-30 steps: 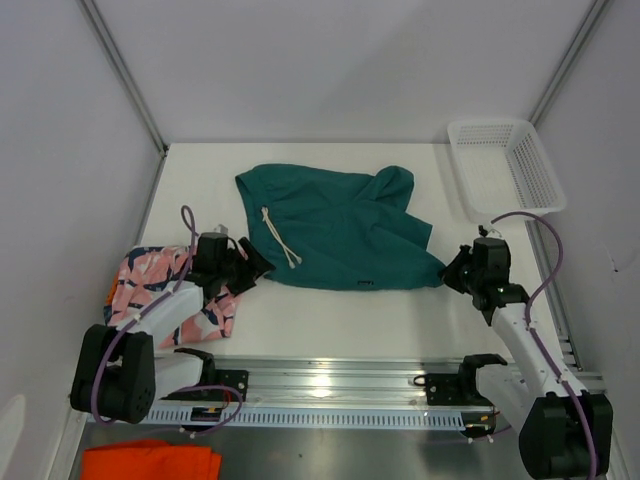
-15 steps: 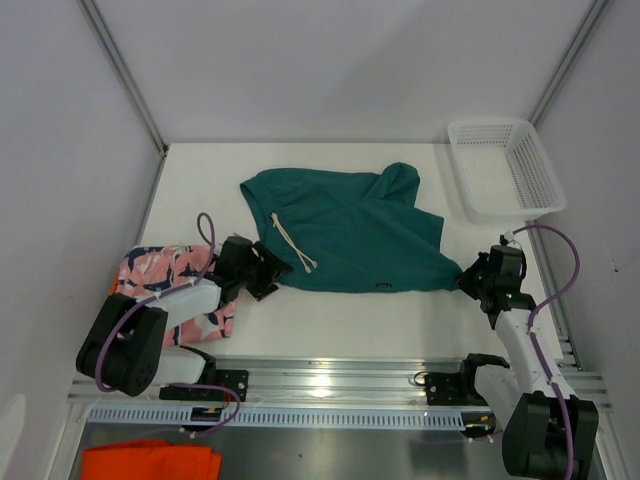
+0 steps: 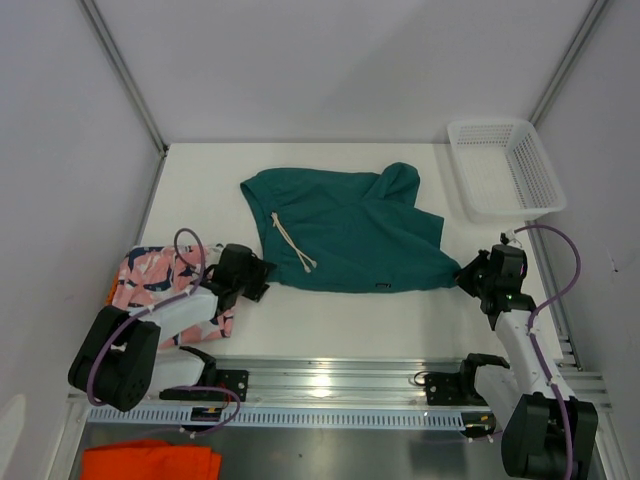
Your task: Fold and stack the shorts
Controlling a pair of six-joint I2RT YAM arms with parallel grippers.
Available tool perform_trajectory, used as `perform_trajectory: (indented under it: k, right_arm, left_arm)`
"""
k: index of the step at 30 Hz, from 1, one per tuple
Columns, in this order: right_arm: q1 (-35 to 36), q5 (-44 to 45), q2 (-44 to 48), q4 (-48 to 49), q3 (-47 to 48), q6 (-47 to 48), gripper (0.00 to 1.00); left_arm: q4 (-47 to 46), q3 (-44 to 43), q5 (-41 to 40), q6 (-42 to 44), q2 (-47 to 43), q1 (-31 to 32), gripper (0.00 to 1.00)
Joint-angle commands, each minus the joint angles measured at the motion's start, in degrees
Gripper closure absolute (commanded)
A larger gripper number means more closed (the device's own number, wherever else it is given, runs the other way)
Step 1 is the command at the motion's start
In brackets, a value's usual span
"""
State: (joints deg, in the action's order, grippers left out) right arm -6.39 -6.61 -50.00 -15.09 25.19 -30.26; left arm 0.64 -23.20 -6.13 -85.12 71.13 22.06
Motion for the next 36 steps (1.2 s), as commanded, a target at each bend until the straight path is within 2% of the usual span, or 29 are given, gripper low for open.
perform_trajectory:
  k: [1,6,14,20,21,25,28,31,36]
  right_arm:
    - [-0.37,-0.51,1.22,2.26,0.03,-0.94,1.0]
    - [-0.46,-1.38,2.1,2.35,-0.14,-1.29,1.0]
    - [-0.46,-2.26,3.24,1.56,0.03,-1.2,1.0]
    - [-0.46,-2.35,3.33,1.21,-0.05,-0.85,1.0]
    - [-0.46,-2.44,3.33,1.29,-0.05,-0.85,1.0]
    - [-0.46,-2.79,3.07,1.73,0.03,-0.85,1.0]
    - [-0.46,-2.62,2.89,1.65,0.03,-0.77,1.0]
    - [-0.46,-2.18,3.06,1.56,0.12,-0.59,1.0]
    - [-0.46,-2.35,2.98,1.73,0.12,-0.68,1.0]
  left_arm:
    - [5.42,0.53,-8.45,-3.99,-1.79,0.35,0.37]
    - [1.65,1.06,-11.1,-5.4,0.66,0.35,0.37]
    - [-2.83,-3.95,-6.97,-4.18,13.84,0.96,0.4]
    - [-1.1,-5.98,-8.01,-2.59,15.44,1.66,0.45]
    - [0.83,-6.07,-9.5,-2.68,14.31,1.75,0.44]
    - [0.69,-5.45,-11.62,-0.58,10.7,2.1,0.28]
    - [1.45,-5.54,-11.27,1.27,9.73,2.19,0.23]
    - [2.08,-5.63,-9.0,0.92,10.51,2.89,0.18]
    - [0.23,-7.02,-4.68,0.13,14.29,3.16,0.18]
